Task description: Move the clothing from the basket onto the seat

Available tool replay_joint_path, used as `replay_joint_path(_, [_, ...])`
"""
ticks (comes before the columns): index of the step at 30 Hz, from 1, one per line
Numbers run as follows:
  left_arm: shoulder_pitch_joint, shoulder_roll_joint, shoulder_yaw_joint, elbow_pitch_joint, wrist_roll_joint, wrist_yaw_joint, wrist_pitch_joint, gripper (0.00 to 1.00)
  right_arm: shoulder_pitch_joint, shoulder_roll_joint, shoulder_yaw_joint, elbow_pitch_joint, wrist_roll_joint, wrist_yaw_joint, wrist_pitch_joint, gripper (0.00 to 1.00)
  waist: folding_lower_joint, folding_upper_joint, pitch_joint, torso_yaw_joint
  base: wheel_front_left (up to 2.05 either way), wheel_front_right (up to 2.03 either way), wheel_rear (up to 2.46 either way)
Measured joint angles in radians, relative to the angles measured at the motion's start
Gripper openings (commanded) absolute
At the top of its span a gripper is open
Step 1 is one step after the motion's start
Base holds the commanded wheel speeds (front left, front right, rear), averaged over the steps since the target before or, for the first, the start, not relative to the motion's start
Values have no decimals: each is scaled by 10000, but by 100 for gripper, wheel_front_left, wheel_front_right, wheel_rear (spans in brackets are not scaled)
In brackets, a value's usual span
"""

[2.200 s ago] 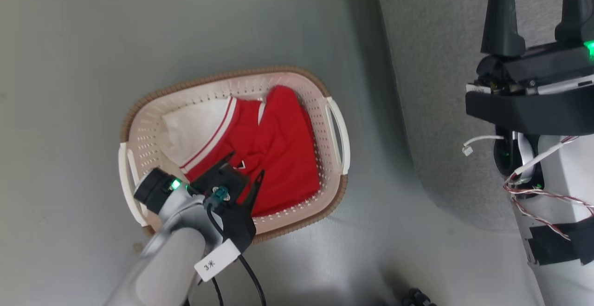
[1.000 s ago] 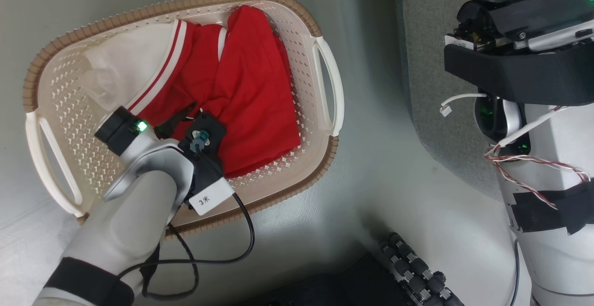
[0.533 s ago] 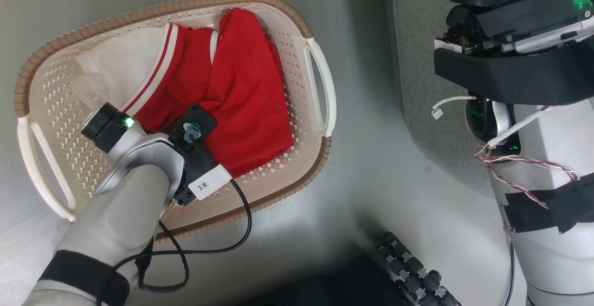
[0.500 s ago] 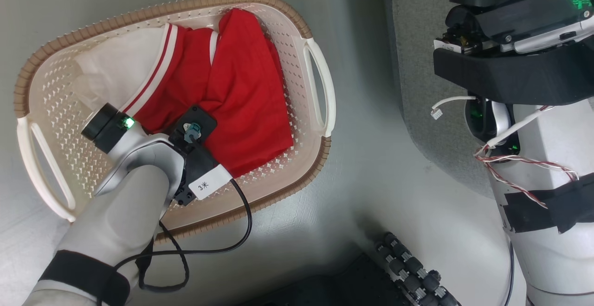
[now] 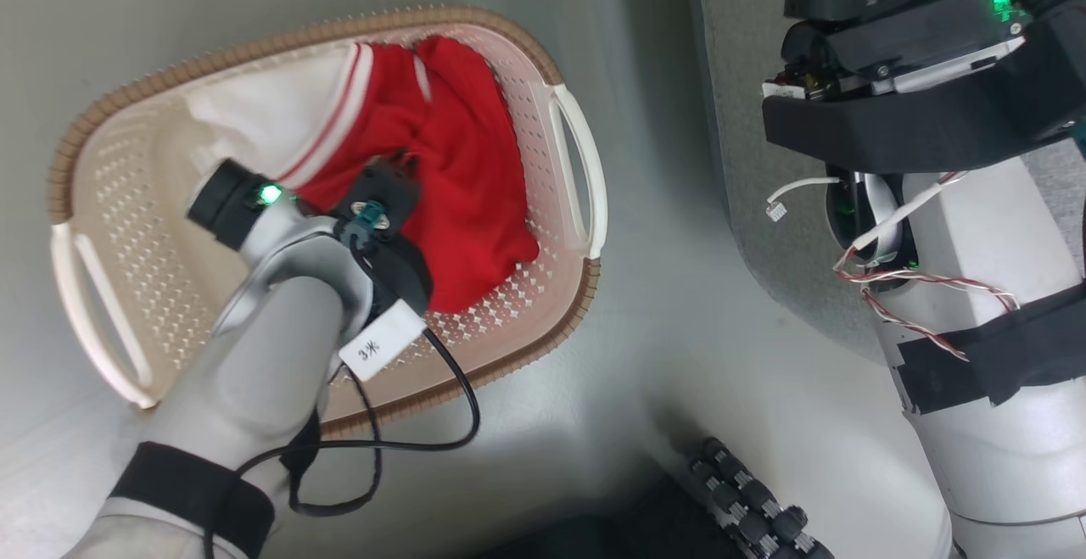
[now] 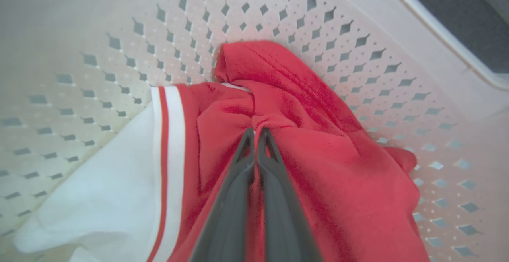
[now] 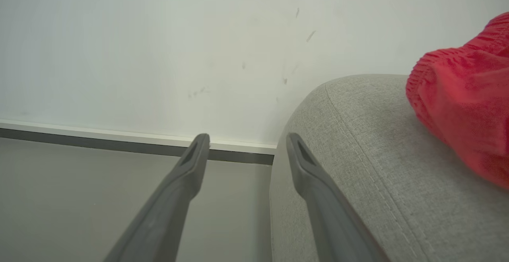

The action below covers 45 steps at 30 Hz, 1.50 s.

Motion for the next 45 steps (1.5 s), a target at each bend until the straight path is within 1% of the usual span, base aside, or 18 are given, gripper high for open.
replay_joint_path(5, [19,-125,-23,-182,-82,-10,-568,0,39,-8,48,303,-2,140,0,100,0,0,-381,150,0,0,0])
replay_joint_path(7, [34,-184,-19,-291,-117,-88,-836,0,100,-29,71,405,-17,211,0,100,0,0,-598,241,0,0,0])
replay_joint_path(13, [289,-362,-86,-660,-408,-178,-1062,0,377,-209,25,779,-75,307,0,100,-1,0,-1291,568,0,0,0])
replay_joint_path(18, [594,-403,-140,-1003,-575,-267,-1099,0,698,-332,-86,1045,-75,385,0,100,-1,0,-1903,879,0,0,0])
replay_joint_path(21, [615,-407,-207,-1256,-602,-341,-1137,0,899,-360,-215,1179,-71,385,0,100,-1,0,-2282,1065,0,0,0])
replay_joint_path(27, [611,-437,-211,-1785,-732,-359,-1152,0,1432,-433,-410,1406,-40,385,0,100,-1,0,-3056,1434,0,0,0])
replay_joint_path(31, [605,-435,-171,-2013,-1012,-426,-1152,0,1779,-464,-541,1563,46,385,0,100,-1,0,-3584,1670,0,0,0])
replay_joint_path(40, [648,-157,56,-2602,-1430,-431,-1154,0,2512,-456,-792,1918,230,391,0,100,-2,-1,-4792,2094,0,0,0])
replay_joint_path(45, [781,-86,59,-2803,-1772,-445,-1154,0,2899,-453,-585,2167,238,612,0,100,-2,-1,-5475,2252,0,0,0])
